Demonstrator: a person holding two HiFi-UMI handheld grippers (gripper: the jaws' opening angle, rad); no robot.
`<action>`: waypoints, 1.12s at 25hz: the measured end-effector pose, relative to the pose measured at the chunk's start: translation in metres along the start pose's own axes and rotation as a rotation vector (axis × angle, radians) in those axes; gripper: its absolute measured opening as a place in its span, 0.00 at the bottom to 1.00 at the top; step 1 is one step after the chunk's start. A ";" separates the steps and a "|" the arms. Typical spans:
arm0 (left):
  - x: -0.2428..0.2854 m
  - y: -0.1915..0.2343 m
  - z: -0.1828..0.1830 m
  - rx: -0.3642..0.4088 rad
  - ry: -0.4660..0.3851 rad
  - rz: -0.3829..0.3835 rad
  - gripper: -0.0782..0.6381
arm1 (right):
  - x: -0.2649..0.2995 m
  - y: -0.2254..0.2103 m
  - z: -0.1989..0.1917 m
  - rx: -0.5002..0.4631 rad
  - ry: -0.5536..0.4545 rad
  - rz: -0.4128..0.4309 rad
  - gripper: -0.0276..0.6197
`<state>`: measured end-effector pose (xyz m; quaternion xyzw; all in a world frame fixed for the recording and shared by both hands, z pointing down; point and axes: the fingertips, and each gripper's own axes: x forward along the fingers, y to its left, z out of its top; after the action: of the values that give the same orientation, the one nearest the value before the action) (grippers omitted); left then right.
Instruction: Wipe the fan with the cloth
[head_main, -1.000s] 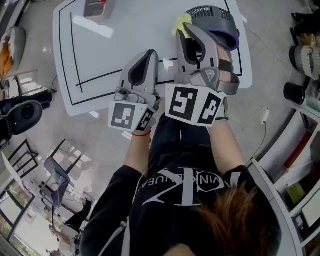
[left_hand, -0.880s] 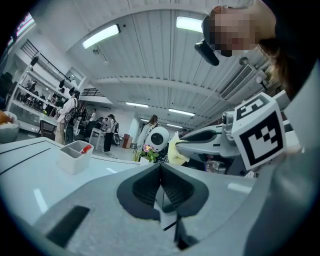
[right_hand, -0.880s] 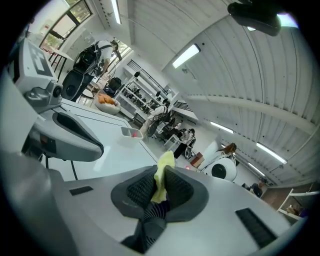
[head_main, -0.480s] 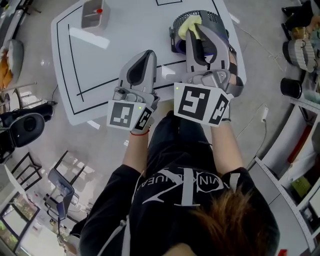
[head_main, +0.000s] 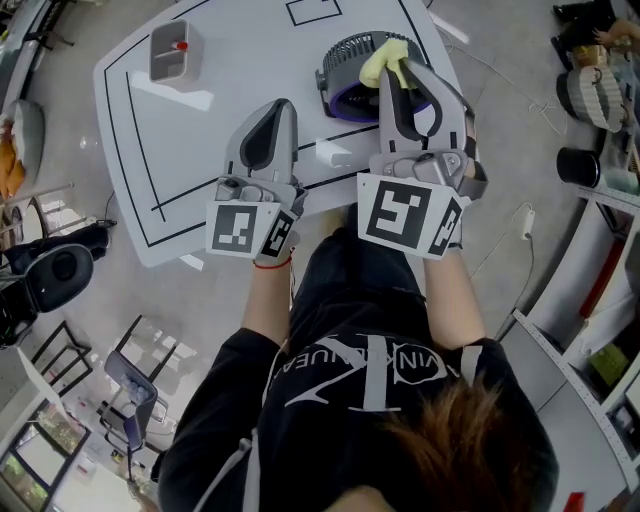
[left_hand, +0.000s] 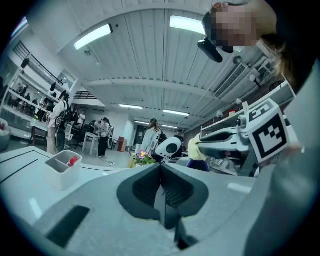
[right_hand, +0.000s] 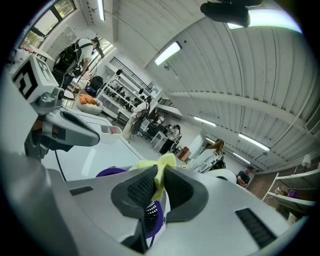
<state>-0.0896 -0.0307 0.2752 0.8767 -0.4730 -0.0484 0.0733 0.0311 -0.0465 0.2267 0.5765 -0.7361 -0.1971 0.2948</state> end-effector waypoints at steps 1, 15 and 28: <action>0.003 0.001 0.000 0.001 0.001 0.002 0.12 | 0.000 -0.002 -0.002 0.001 0.001 0.000 0.10; 0.034 0.002 0.009 0.019 0.009 0.022 0.12 | 0.000 -0.034 -0.041 0.085 0.044 0.007 0.10; 0.051 0.002 0.000 0.025 0.038 0.033 0.12 | 0.002 -0.043 -0.092 0.172 0.111 0.024 0.10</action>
<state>-0.0639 -0.0742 0.2751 0.8703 -0.4866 -0.0248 0.0721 0.1229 -0.0554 0.2687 0.6008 -0.7397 -0.0977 0.2869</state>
